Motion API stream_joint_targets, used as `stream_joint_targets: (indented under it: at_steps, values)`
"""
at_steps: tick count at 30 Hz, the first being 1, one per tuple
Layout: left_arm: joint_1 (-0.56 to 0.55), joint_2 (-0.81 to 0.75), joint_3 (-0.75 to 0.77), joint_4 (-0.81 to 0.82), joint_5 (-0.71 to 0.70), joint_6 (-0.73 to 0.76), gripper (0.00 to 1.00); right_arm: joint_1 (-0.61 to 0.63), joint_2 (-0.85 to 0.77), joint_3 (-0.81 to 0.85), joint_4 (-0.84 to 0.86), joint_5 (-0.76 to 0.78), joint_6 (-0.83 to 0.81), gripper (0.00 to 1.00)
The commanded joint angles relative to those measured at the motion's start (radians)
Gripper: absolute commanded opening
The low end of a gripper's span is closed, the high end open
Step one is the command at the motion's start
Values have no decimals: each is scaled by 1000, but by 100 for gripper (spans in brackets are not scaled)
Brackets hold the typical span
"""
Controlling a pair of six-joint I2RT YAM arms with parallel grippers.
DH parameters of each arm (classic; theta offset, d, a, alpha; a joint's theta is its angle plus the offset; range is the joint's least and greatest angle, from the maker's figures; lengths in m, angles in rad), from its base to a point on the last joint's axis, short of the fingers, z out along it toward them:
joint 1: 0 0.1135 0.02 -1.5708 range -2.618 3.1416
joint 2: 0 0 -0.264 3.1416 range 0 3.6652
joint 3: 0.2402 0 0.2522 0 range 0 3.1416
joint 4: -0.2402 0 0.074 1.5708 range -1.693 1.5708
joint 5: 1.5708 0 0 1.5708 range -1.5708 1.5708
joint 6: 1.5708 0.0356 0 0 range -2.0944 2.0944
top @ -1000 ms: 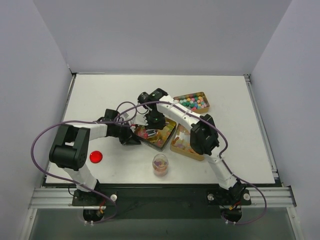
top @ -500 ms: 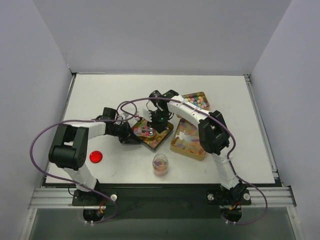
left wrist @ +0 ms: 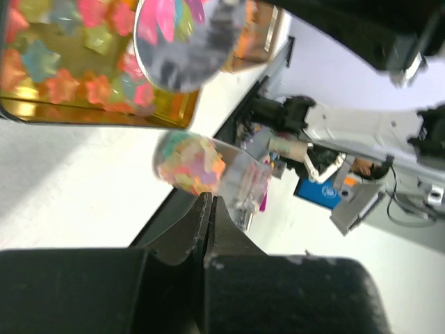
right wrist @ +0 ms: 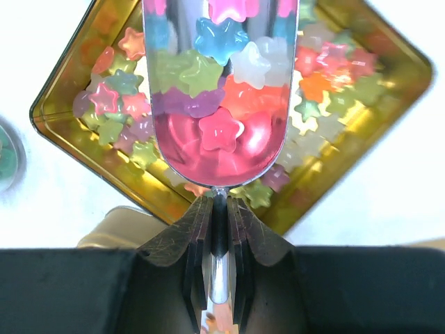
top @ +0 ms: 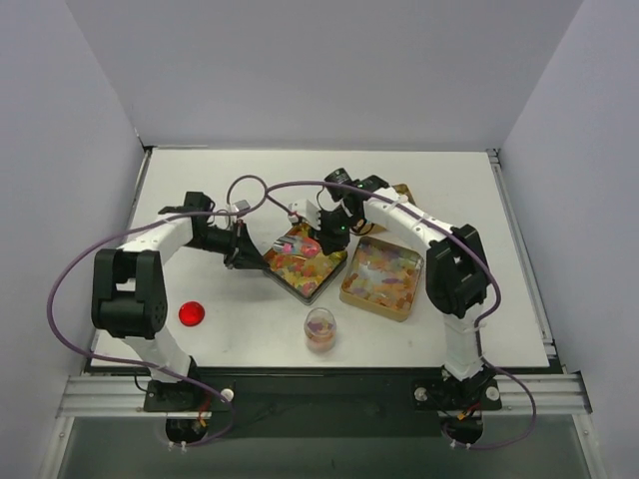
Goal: Pack the candies
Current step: Scoop the fake candies from the storage box, then place the fake candies in the packing bottle.
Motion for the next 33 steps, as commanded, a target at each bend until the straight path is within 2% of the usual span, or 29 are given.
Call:
stream_joint_targets:
  at_steps: [1,3,5,6,7,9,10,12,13,14,17,18,21,25,28,33]
  values:
    - [56,-49,104,-327,153,295,0,-17,-125,-38,23,-47,14,0]
    - [80,-59,127,-368,152,352,0,-24,-185,-60,22,-20,10,0]
    - [135,-71,150,-392,117,375,8,-25,-231,-95,5,9,-4,0]
    - [147,-78,151,-366,91,354,15,-25,-273,-104,-4,20,-18,0]
    - [155,-94,144,-342,68,328,31,-25,-295,-109,-17,29,-22,0]
    - [176,-115,108,-250,-4,220,45,-21,-346,-103,-84,55,-33,0]
    - [179,-140,91,-215,-32,178,57,-18,-361,-98,-107,65,-39,0]
    - [184,-169,27,-111,-76,63,67,-11,-412,-88,-178,97,-49,0]
    - [184,-193,11,-86,-98,31,78,6,-426,-83,-207,115,-73,0]
    - [184,-206,-7,-64,-112,6,83,17,-459,-80,-265,135,-87,0]
    - [188,-252,-40,-27,-170,-17,87,83,-534,-97,-355,224,-143,0]
    - [190,-261,-41,-27,-228,-5,97,100,-551,-113,-377,252,-151,0]
    - [198,-299,-38,-27,-305,29,97,172,-596,-127,-472,334,-154,0]
    - [211,-351,-30,-16,-495,58,98,247,-618,-137,-582,437,-136,0]
    - [210,-374,-20,-15,-563,113,97,293,-628,-150,-624,479,-130,0]
    - [222,-391,-17,-12,-685,119,97,379,-615,-138,-672,563,-109,0]
